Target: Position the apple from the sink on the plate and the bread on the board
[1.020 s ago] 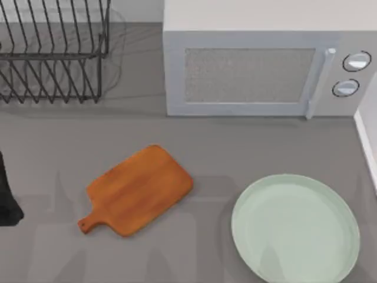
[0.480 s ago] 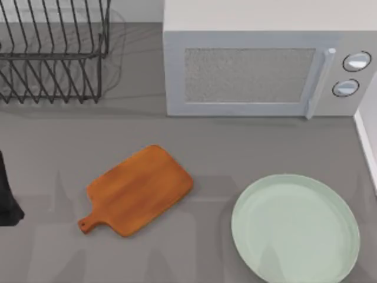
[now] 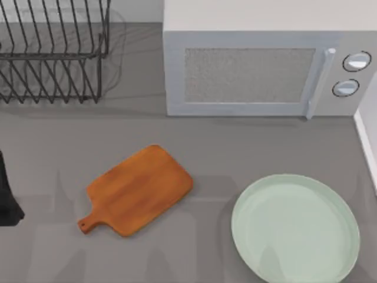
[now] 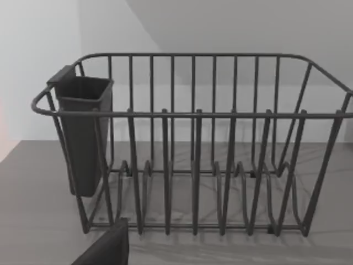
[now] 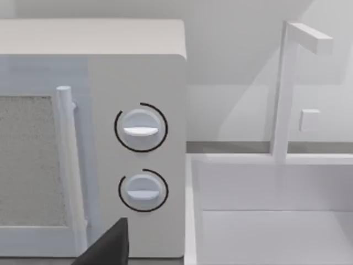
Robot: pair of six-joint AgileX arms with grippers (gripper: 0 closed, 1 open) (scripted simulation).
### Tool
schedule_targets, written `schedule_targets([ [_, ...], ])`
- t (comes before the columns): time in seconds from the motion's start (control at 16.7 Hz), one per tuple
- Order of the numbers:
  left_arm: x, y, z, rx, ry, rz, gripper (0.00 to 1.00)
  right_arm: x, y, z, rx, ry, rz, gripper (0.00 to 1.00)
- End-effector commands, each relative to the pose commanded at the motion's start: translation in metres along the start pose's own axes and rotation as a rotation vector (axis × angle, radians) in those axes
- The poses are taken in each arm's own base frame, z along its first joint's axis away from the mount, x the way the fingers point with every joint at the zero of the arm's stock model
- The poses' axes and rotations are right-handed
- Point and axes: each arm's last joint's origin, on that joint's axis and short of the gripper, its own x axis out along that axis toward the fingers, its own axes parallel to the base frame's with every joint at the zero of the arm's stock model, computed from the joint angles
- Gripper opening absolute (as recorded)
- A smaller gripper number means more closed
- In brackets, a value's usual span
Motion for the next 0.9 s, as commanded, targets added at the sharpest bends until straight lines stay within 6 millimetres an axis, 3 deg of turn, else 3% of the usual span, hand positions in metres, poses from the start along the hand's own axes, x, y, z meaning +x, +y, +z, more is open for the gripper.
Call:
schedule_targets([
  [0.48, 0.000, 0.000, 0.000, 0.000, 0.000, 0.000, 1.00, 0.000, -0.001, 0.005, -0.006, 0.022, -0.006, 1.00],
  [0.72, 0.000, 0.000, 0.000, 0.000, 0.000, 0.000, 1.00, 0.007, -0.005, 0.034, -0.038, 0.163, -0.039, 1.00],
  [0.9, 0.000, 0.000, 0.000, 0.000, 0.000, 0.000, 1.00, 0.026, -0.011, 0.061, -0.067, 0.351, -0.070, 1.00],
])
